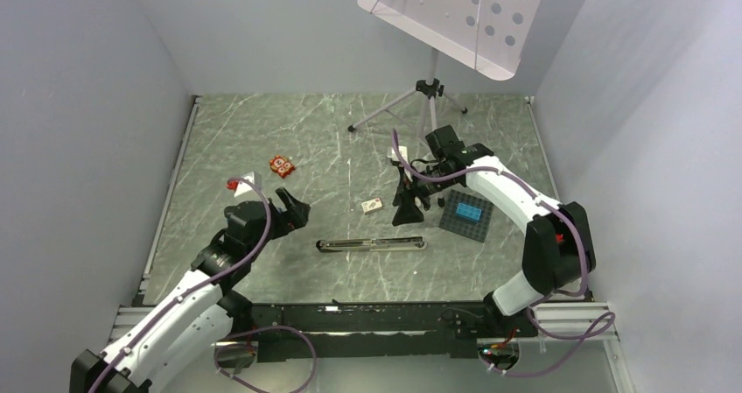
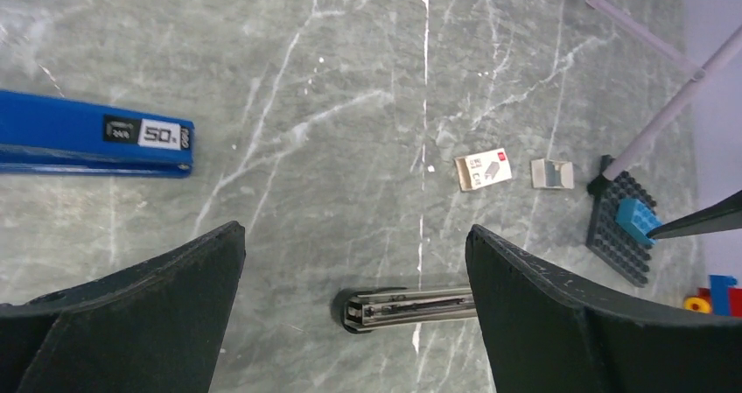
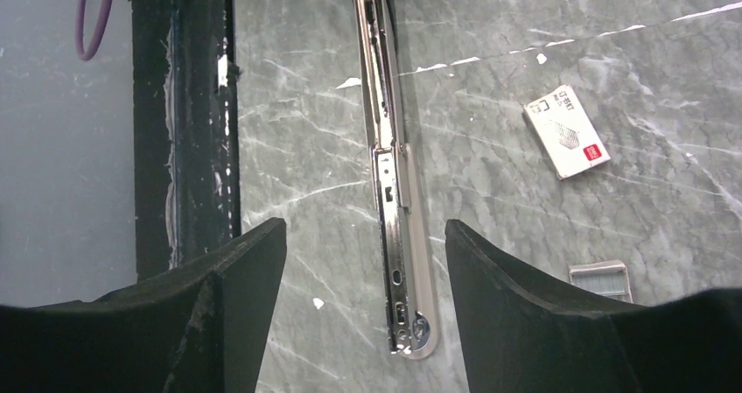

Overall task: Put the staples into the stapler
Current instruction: Place the stapler at the center of the board, then open the stapler at the center of the board.

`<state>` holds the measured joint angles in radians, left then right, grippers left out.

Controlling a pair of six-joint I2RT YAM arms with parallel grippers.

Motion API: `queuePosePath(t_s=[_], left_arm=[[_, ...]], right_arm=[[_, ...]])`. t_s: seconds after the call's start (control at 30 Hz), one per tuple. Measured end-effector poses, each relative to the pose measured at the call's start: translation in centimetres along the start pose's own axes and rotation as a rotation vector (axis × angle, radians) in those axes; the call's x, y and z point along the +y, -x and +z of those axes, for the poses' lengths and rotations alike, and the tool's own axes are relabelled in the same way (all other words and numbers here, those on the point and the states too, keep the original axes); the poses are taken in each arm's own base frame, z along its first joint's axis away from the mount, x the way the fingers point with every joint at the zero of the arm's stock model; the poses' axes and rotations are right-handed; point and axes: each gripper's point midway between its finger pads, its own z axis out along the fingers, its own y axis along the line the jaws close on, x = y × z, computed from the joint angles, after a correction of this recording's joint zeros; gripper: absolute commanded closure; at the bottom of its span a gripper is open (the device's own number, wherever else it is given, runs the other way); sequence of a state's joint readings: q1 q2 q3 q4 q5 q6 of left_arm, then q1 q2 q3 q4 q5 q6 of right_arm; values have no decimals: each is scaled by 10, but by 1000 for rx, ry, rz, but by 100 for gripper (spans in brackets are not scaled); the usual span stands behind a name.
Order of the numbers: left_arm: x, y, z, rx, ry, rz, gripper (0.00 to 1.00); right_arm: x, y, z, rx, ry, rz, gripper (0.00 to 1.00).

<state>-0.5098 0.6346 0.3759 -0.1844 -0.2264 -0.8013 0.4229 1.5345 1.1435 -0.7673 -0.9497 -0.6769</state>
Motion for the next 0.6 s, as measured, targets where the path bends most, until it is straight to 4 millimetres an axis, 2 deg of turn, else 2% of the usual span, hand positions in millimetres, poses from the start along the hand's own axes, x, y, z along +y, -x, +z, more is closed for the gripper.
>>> queuePosePath(t_s=[0.03,0.07,0.1,0.27,0.37,0.43,0.5,0.6], left_arm=[[0,2,0,-1,11,11,1],[0,6,0,-3,20,37,1],[-2,9,0,-7,19,61,1],[-9,32,-2,-10,53,160,0],[-13,62,-3,-6,117,132,0],[-15,80,-8,-18,143,91,1],[-13,99,-16,-36,176,4,0],[2,114,-26,-58,247,-187,1]], right_arm=[[-1,-1,0,7,3,-1,25],[-2,-2,1,14,6,-2,9],[-4,-2,1,20,8,-3,2],[-9,-7,0,46,-13,-11,0],[-9,-4,-4,51,-36,-26,0],[-12,9,-9,49,-47,-39,0],[-18,30,-16,38,-66,-74,0],[-23,64,-26,17,-82,-128,0]])
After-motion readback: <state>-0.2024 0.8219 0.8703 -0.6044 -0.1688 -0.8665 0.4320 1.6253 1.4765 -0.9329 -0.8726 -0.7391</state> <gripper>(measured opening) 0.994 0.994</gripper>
